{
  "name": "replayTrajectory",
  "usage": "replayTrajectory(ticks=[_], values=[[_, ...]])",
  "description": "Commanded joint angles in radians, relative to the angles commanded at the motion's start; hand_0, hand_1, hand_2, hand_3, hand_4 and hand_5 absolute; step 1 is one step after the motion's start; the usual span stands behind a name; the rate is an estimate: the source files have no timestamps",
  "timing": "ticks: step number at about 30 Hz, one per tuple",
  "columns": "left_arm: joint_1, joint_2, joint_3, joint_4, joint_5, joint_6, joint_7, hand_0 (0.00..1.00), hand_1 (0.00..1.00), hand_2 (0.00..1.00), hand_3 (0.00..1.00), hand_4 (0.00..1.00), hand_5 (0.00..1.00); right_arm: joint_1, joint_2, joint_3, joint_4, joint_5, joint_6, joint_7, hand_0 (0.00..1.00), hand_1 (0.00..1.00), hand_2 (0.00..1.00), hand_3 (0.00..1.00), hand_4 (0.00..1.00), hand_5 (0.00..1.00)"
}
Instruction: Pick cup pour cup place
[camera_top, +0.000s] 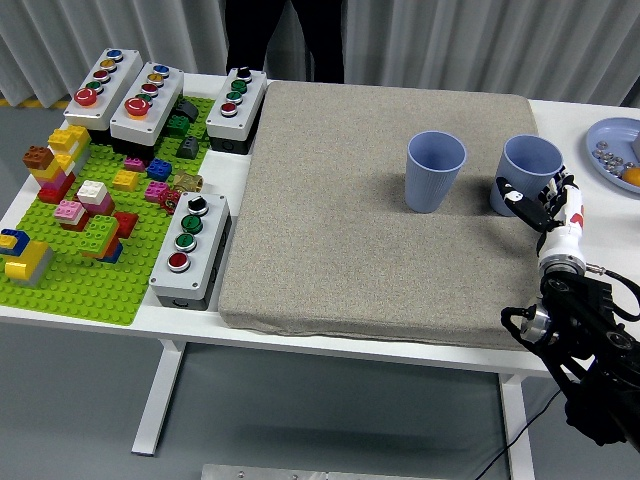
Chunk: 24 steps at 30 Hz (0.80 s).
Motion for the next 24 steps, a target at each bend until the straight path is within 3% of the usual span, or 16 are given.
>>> replayTrajectory(ticks=[16,17,22,23,24], values=[[-0.003,-0.001,0.004,0.000,-0.003,-0.001,0.000,0.754,0.808,0.847,0.765,0.512,0.959,0.008,0.003,0.000,-0.006,0.005,0.000,0.008,0.939,0.851,0.952,0.927,0.880,0.363],[-0.003,-0.001,0.004,0.000,-0.003,-0.001,0.000,0.754,0.808,0.847,0.764,0.512,0.960,0.007,0.003,-0.002,-0.004,0.003,0.000,0.009,0.924,0.813,0.878,0.850,0.874,0.357],[-0.003,0.000,0.002,0.000,-0.002,-0.001,0.000,0.754,0.808,0.847,0.764,0.512,0.960,0.004,0.005,-0.013,0.004,0.007,0.000,0.016,0.924,0.813,0.878,0.850,0.874,0.357],[-0.003,0.000,0.002,0.000,-0.002,-0.001,0.000,0.754,0.809,0.847,0.765,0.512,0.959,0.004,0.005,-0.015,0.004,0.007,0.000,0.017,0.881,0.749,0.728,0.759,0.859,0.329],[-0.003,0.000,0.002,0.000,-0.002,-0.001,0.000,0.754,0.809,0.847,0.765,0.512,0.959,0.003,0.005,-0.016,0.005,0.010,0.000,0.019,0.881,0.749,0.728,0.759,0.859,0.329]])
